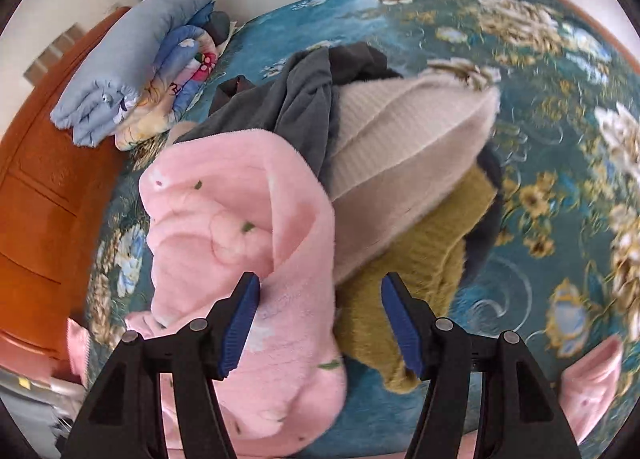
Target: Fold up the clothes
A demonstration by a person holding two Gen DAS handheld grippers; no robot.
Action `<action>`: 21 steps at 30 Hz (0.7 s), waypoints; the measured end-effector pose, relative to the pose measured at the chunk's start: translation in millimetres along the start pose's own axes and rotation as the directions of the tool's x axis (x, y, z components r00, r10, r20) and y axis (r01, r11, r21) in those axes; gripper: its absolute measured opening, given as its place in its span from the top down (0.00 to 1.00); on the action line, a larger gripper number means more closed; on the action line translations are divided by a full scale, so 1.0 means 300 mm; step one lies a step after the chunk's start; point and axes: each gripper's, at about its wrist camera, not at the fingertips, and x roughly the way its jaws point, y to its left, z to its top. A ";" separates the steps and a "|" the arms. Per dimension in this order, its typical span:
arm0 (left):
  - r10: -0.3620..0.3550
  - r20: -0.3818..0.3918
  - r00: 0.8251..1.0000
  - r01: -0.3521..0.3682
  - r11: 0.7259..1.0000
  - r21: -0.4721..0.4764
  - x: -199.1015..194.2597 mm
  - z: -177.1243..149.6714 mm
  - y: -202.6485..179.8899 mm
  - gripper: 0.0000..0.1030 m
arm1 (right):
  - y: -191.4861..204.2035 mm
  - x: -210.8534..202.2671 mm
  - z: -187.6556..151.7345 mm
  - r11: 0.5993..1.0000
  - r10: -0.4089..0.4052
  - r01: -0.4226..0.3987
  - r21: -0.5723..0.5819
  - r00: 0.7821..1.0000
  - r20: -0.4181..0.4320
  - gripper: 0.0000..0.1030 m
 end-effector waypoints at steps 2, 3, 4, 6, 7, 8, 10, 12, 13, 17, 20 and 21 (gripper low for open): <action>-0.021 -0.005 1.000 0.021 0.999 -0.044 0.006 -0.017 0.005 0.41 | 0.018 0.014 -0.008 1.000 0.013 -0.013 0.020 1.000 -0.015 0.51; -0.018 -0.012 1.000 0.017 0.998 -0.053 0.015 -0.026 -0.002 0.41 | 0.029 0.015 -0.012 1.000 0.012 -0.012 0.025 1.000 -0.026 0.69; -0.013 -0.023 1.000 0.012 0.998 -0.057 0.024 -0.030 -0.009 0.41 | 0.040 0.017 -0.017 0.999 0.012 -0.010 0.030 0.999 -0.036 0.77; -0.022 -0.027 0.999 0.020 0.998 -0.062 0.039 -0.033 -0.023 0.41 | 0.061 0.012 -0.019 0.999 0.018 -0.016 0.031 0.998 -0.052 0.90; -0.029 -0.025 0.999 0.028 0.997 -0.065 0.040 -0.035 -0.028 0.41 | 0.086 0.002 -0.024 0.999 0.043 -0.041 0.023 0.997 -0.064 0.91; -0.035 -0.022 0.999 0.033 0.997 -0.067 0.040 -0.038 -0.031 0.41 | 0.115 -0.005 -0.029 0.997 0.078 -0.077 0.012 0.994 -0.078 0.91; -0.033 -0.024 0.999 0.031 0.997 -0.072 0.051 -0.047 -0.030 0.41 | 0.196 -0.019 -0.050 0.989 0.135 -0.141 -0.044 0.985 -0.107 0.91; -0.030 -0.036 0.999 0.026 0.996 -0.086 0.070 -0.055 -0.018 0.41 | 0.315 -0.023 -0.089 0.968 0.184 -0.204 -0.148 0.973 -0.140 0.91; -0.028 -0.043 0.999 0.024 0.995 -0.094 0.080 -0.060 -0.010 0.41 | 0.377 -0.015 -0.116 0.953 0.197 -0.227 -0.201 0.968 -0.158 0.91; -0.010 -0.023 1.000 0.007 0.994 -0.105 0.080 -0.059 0.020 0.41 | 0.587 0.090 -0.254 0.895 0.202 -0.280 -0.346 0.948 -0.246 0.91; 0.007 -0.010 1.000 -0.008 0.993 -0.115 0.074 -0.050 0.050 0.40 | 0.684 0.212 -0.378 0.869 0.151 -0.285 -0.405 0.932 -0.331 0.88; 0.009 -0.013 1.000 -0.010 0.992 -0.123 0.078 -0.048 0.064 0.40 | 0.703 0.241 -0.410 0.860 0.127 -0.280 -0.426 0.927 -0.353 0.87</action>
